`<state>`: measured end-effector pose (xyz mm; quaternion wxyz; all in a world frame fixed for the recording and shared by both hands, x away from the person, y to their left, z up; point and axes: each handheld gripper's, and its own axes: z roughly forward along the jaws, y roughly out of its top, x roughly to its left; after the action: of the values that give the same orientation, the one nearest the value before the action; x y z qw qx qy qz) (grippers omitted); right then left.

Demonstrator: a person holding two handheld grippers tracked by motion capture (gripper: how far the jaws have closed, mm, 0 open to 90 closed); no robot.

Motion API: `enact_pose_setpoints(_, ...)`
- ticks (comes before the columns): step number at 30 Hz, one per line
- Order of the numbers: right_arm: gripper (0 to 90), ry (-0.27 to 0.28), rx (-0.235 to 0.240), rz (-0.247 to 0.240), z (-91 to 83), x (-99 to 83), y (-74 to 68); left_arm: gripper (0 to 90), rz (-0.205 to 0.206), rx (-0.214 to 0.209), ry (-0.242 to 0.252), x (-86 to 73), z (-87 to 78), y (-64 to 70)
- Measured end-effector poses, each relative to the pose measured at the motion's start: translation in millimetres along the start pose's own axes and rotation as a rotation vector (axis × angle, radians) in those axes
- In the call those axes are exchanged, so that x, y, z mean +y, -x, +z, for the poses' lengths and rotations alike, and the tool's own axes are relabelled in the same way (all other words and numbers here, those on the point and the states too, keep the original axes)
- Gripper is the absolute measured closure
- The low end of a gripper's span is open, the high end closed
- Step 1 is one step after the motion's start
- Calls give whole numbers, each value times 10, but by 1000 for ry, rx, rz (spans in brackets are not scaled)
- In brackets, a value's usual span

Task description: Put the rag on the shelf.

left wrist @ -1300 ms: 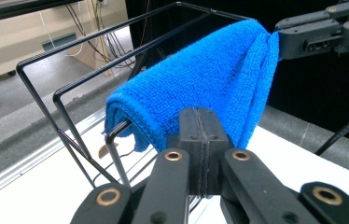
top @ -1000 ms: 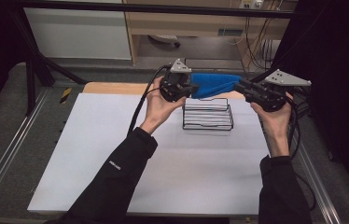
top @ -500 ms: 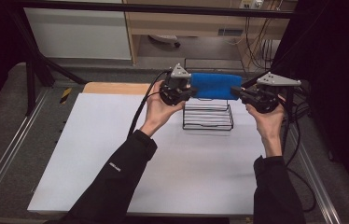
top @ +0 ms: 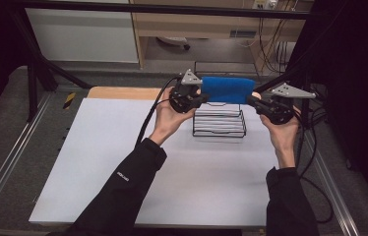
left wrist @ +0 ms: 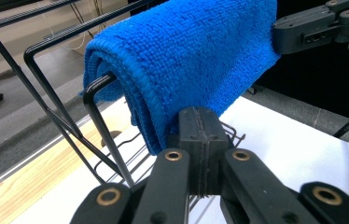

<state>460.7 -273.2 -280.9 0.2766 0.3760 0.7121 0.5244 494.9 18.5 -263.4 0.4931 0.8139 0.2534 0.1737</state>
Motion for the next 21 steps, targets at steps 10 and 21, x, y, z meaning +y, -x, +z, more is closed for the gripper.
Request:
enact_pose_setpoints(10,629,62,35,6,-163,143,-206,663,-18,8,16,-95,-310,-4)
enact_pose_setpoints(21,264,50,48,43,-247,129,-411,350,-21,49,-14,-605,-753,-86)
